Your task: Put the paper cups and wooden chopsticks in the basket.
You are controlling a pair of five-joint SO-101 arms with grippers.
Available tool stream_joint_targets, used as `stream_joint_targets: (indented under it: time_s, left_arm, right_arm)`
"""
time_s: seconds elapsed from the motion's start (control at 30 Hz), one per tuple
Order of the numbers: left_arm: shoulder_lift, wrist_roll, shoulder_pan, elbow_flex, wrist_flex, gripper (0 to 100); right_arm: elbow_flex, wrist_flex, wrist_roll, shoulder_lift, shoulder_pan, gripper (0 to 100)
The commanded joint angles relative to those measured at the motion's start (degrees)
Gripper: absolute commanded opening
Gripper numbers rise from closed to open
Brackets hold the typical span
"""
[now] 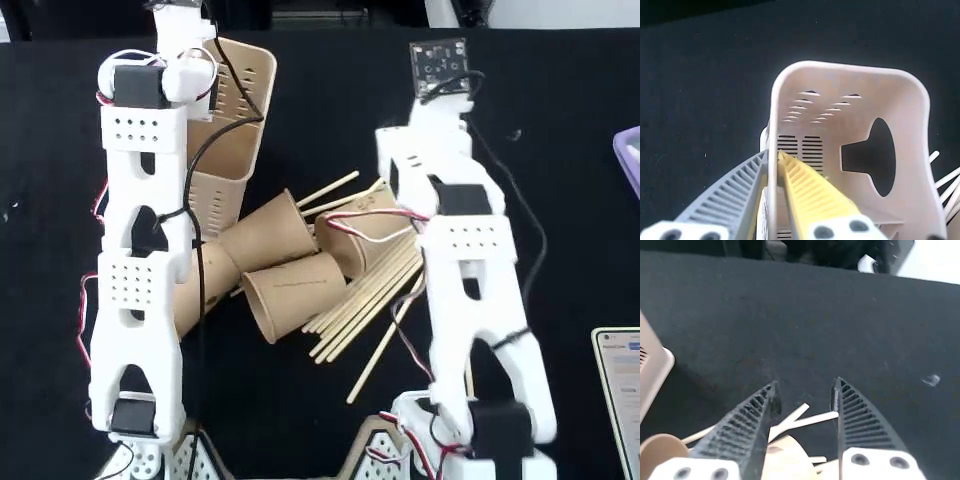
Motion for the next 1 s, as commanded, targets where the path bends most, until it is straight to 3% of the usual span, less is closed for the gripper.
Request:
stream_joint_targets:
  time_s: [0.0, 0.23, 0.4, 0.6, 0.8, 0.97]
  left_arm:
    - [-1.05, -0.62, 2.51, -0.13, 1.93, 3]
    - [-1.58, -3.52, 7.69, -0.57, 3.52, 3]
    - [-1.58, -4.04, 8.92, -0.57, 3.52, 3]
    - [-1.67, -8.62, 12.88, -0.13, 3.60, 3]
    - [-1.67, -8.53, 14.37, -0.31, 3.60, 3]
    - [-1.67, -8.44, 15.52, -0.57, 3.60, 3]
  right_arm:
    - [-9.54, 0.09, -0.44, 5.14, -2.90, 17.4]
    - [-35.47, 13.98, -0.53, 25.63, -3.08, 17.6]
    - [-39.87, 21.80, -2.11, 28.26, -3.52, 17.7]
    - [-27.74, 12.66, -2.11, 18.33, -4.13, 17.4]
    - [-2.51, -9.49, -2.02, 4.00, -7.47, 17.3]
    - [-1.98, -12.57, -2.11, 3.47, -6.77, 17.3]
